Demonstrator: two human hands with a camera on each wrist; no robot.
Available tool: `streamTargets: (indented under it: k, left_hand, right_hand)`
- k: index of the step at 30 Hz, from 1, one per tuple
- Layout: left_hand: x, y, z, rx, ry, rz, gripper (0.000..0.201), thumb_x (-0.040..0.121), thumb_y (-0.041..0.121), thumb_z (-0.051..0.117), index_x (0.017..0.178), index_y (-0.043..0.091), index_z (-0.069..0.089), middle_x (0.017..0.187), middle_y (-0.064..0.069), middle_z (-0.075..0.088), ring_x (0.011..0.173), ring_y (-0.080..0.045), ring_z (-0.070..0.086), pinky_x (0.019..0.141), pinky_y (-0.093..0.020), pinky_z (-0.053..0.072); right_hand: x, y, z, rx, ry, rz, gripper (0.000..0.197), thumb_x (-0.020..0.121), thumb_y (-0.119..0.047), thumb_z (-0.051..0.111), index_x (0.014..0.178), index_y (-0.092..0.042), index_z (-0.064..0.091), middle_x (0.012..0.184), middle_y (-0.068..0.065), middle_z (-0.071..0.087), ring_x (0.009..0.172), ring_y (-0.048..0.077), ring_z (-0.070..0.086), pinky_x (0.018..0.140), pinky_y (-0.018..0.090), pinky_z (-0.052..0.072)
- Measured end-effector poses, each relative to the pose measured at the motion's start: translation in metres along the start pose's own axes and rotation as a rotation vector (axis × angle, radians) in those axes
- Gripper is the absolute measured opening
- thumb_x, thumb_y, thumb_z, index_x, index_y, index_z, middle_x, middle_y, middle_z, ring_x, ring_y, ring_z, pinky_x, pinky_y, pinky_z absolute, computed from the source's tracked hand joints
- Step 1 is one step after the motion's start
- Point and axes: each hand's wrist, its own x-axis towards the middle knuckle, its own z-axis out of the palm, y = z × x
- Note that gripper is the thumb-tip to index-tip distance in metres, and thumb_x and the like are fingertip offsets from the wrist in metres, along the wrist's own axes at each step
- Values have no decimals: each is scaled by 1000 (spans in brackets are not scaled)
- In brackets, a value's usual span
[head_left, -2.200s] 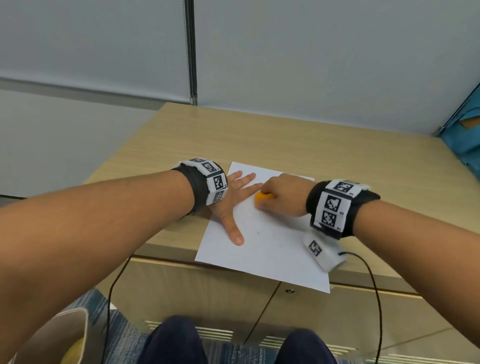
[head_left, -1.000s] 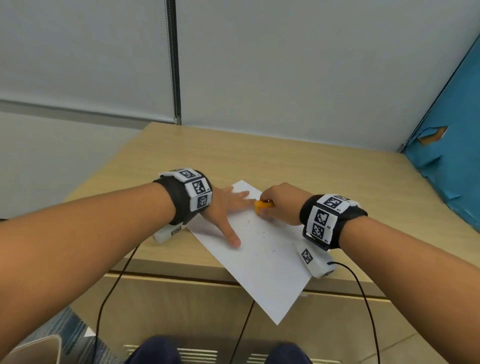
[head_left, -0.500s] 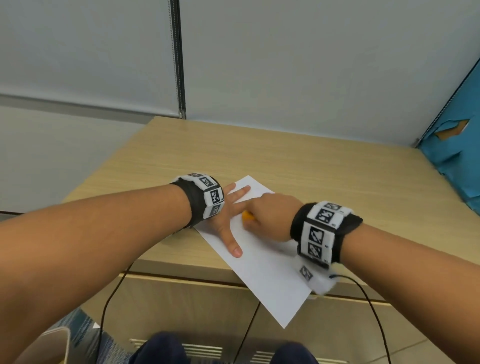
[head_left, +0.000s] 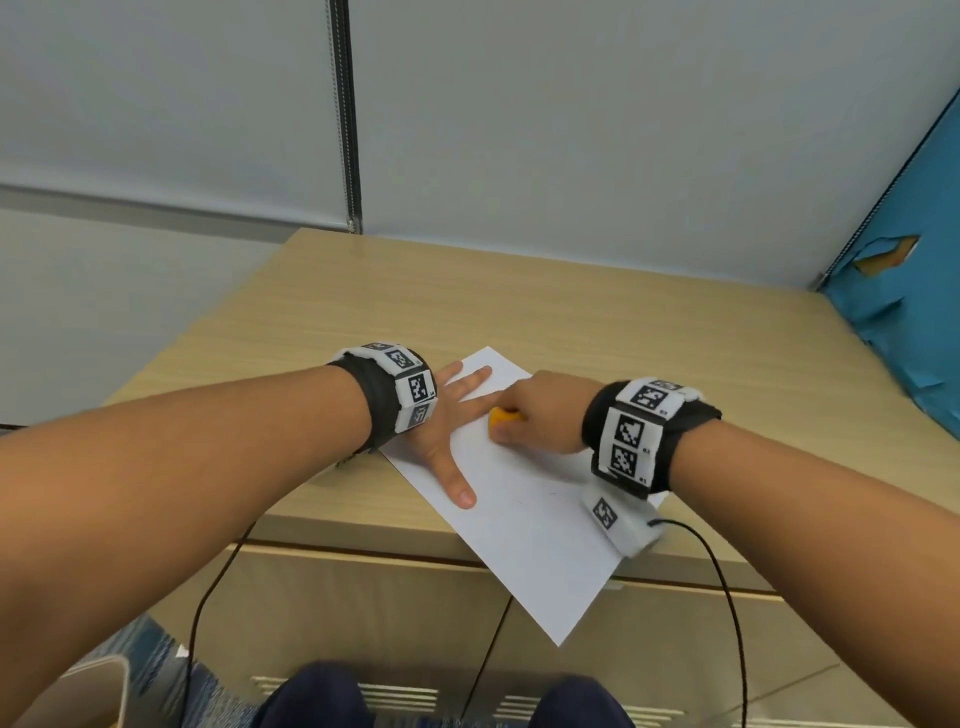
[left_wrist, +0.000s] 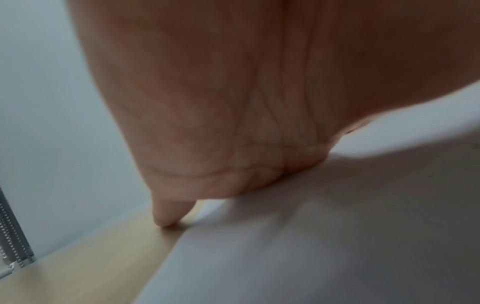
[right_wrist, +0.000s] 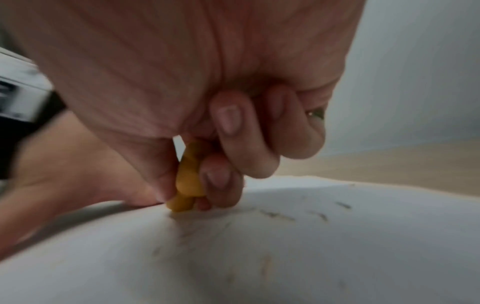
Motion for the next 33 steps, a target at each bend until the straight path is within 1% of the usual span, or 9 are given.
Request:
streamTargets:
  k: [5, 8, 12, 15, 17, 21, 26, 29, 33]
  left_hand:
    - [-9, -11, -6, -63, -26, 48, 132, 66, 82, 65, 147, 40, -31, 157, 8, -38, 147, -25, -30, 115, -61, -6]
    - [-9, -25, -2, -68, -14, 64, 132, 71, 79, 64, 150, 32, -30, 158, 8, -36, 148, -21, -27, 117, -58, -5]
    - [-3, -25, 4, -34, 8, 77, 135, 61, 85, 62, 152, 35, -25, 159, 4, -35, 147, -26, -28, 115, -60, -6]
    - [1, -29, 8, -47, 13, 79, 134, 52, 93, 57, 152, 43, -18, 159, 7, -34, 147, -26, -30, 115, -62, -7]
    - [1, -29, 9, -67, 16, 76, 132, 54, 93, 58, 152, 44, -15, 159, 7, -35, 146, -26, -31, 116, -61, -6]
    - [-3, -25, 6, -64, 38, 82, 130, 65, 82, 65, 152, 39, -22, 159, 2, -35, 147, -27, -28, 116, -57, -8]
    - [0, -28, 8, -53, 44, 75, 135, 60, 86, 62, 150, 37, -26, 159, 2, -35, 148, -28, -26, 116, -59, -6]
    - [2, -29, 11, -58, 51, 66, 139, 56, 90, 59, 150, 36, -28, 159, 4, -35, 148, -27, -27, 116, -59, -7]
    - [3, -31, 12, -56, 42, 65, 142, 49, 94, 54, 148, 36, -30, 158, 4, -37, 147, -27, -29, 115, -60, -7]
  right_hand:
    - [5, -1, 0, -78, -5, 42, 30, 102, -40, 41, 95, -15, 56, 90, 4, 61, 84, 24, 58, 70, 34, 42]
    - [1, -4, -5, -90, -21, 51, 30, 100, -38, 45, 87, -14, 55, 84, 7, 66, 70, 22, 58, 61, 32, 41]
    - [5, -10, -16, 120, -8, -25, 22, 96, -35, 56, 86, -16, 60, 76, 6, 70, 56, 18, 58, 60, 30, 50]
    - [10, -11, -13, 397, -86, -60, 20, 96, -34, 62, 108, -20, 54, 63, -1, 60, 44, 15, 48, 50, 27, 44]
    - [12, -11, -8, 524, -152, -50, 17, 96, -30, 63, 105, -19, 55, 63, 2, 60, 44, 16, 47, 48, 26, 41]
    - [15, -9, -7, 423, -6, -39, 14, 97, -28, 59, 88, -20, 65, 75, -2, 68, 47, 12, 52, 49, 28, 46]
    - [9, -7, -6, 353, -71, -130, 18, 86, -22, 75, 102, -20, 69, 100, 9, 69, 64, 16, 66, 60, 30, 61]
    - [6, -8, -8, 240, -20, -106, 24, 85, -35, 79, 96, -16, 68, 82, 3, 71, 52, 13, 64, 57, 29, 56]
    - [12, -7, -9, 122, 46, -57, 37, 98, -44, 58, 89, -9, 66, 73, 8, 74, 52, 15, 65, 64, 32, 57]
